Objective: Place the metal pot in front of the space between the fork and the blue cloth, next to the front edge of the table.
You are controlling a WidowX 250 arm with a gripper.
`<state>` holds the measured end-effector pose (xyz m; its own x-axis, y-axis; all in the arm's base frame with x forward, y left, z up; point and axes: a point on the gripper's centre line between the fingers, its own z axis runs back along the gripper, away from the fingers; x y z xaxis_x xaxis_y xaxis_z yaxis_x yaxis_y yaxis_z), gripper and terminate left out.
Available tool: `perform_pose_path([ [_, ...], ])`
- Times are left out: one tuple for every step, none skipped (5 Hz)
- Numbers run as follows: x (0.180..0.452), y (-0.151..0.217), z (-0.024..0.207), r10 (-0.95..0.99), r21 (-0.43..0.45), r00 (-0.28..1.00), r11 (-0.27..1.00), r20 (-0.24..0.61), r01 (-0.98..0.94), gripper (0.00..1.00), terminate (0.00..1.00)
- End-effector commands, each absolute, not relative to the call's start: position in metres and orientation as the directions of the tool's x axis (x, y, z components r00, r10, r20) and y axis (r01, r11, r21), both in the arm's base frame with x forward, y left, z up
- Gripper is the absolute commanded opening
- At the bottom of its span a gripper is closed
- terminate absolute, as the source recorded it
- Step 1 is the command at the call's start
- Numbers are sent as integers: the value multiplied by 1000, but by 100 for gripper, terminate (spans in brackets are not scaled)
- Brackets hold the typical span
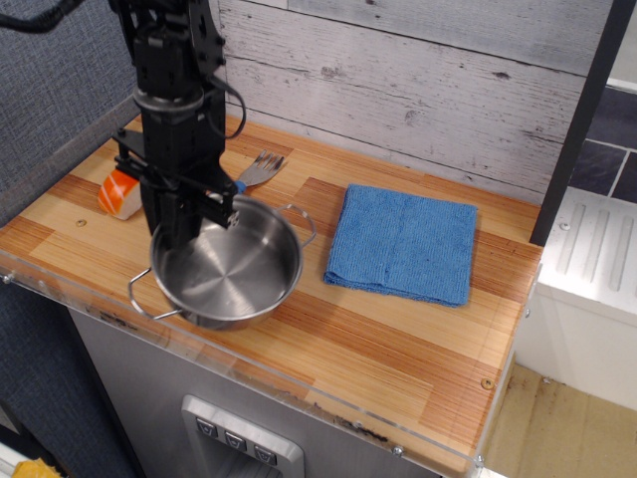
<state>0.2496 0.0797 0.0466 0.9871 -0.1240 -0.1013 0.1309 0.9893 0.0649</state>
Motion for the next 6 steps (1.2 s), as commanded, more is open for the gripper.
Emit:
perform_pose_path([
  [265, 79, 37, -123, 105, 989, 986, -87, 131, 0, 0],
  [267, 79, 36, -131, 119, 987, 983, -95, 142, 0, 0],
  [265, 84, 43, -121, 125, 988, 983, -91, 132, 100, 0],
  [262, 91, 66, -118, 119, 992, 985, -44, 123, 100, 0],
  [255, 95, 98, -98, 109, 995, 989, 11, 96, 100, 0],
  [241, 88, 139, -64, 97, 996, 994, 67, 57, 100, 0],
])
